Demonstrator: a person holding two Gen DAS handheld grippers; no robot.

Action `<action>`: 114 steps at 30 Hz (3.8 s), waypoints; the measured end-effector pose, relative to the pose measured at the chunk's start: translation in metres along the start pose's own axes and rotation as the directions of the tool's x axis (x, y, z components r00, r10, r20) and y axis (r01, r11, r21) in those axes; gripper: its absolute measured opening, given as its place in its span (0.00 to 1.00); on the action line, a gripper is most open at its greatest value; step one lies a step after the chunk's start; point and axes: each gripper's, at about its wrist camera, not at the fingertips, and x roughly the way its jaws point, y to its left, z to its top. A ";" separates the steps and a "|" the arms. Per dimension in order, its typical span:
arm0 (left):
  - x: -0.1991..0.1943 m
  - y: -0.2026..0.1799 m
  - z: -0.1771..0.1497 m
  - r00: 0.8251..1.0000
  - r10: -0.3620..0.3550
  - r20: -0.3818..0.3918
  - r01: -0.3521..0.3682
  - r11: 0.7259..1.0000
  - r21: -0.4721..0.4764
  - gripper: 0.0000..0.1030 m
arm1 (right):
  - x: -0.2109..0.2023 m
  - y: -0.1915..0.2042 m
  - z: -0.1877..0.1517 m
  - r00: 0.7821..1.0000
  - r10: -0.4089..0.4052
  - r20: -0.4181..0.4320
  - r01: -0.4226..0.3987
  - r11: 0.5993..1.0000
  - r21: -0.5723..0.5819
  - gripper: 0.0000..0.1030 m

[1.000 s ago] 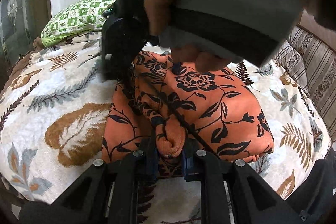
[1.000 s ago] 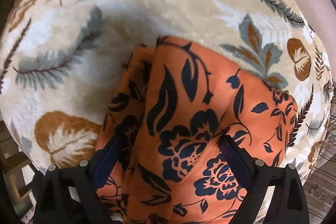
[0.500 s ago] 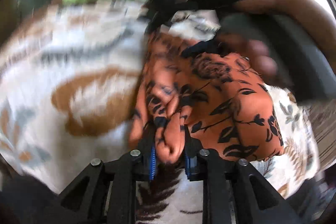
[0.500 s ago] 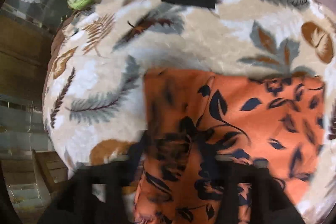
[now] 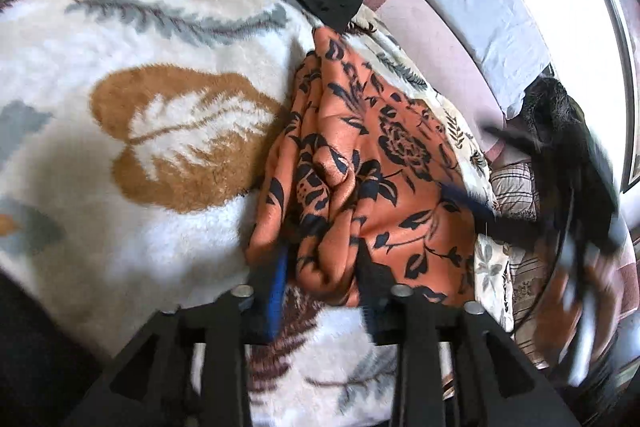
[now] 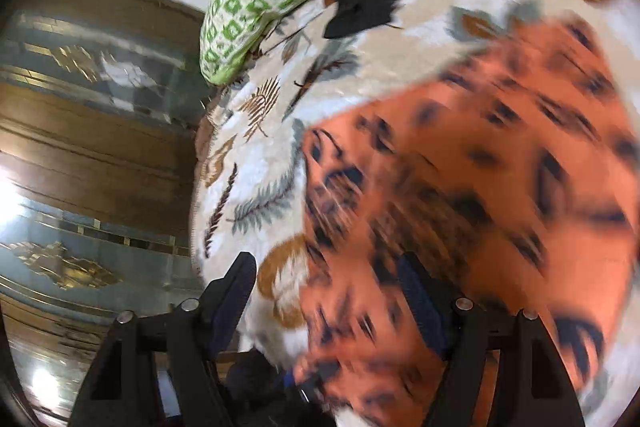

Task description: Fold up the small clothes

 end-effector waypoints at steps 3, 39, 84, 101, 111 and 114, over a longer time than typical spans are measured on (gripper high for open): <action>-0.027 -0.020 0.003 0.992 0.064 0.106 -0.074 0.992 0.099 0.60 | -0.035 -0.031 -0.045 0.997 0.067 0.033 -0.068 0.997 0.035 0.81; 0.100 -0.073 0.069 0.938 0.342 0.056 -0.322 0.799 0.508 0.44 | -0.030 -0.154 -0.056 0.989 0.116 0.097 -0.141 0.934 0.327 0.33; 0.011 -0.029 0.066 1.000 -0.015 -0.003 0.016 0.979 0.204 0.53 | -0.083 -0.077 0.002 0.968 -0.040 0.248 0.022 0.997 0.074 0.74; 0.025 -0.028 0.065 0.992 -0.057 -0.112 0.076 0.982 0.175 0.69 | -0.053 -0.057 -0.027 0.994 -0.011 0.105 0.015 0.999 -0.040 0.74; 0.126 -0.026 0.167 0.973 -0.035 -0.227 0.077 0.981 0.181 0.20 | -0.045 -0.050 0.005 0.997 -0.019 0.077 0.024 0.997 -0.076 0.74; 0.132 -0.037 0.161 0.978 -0.001 -0.210 0.069 0.945 0.319 0.20 | -0.039 -0.057 0.003 0.998 -0.019 0.060 0.024 0.997 -0.078 0.74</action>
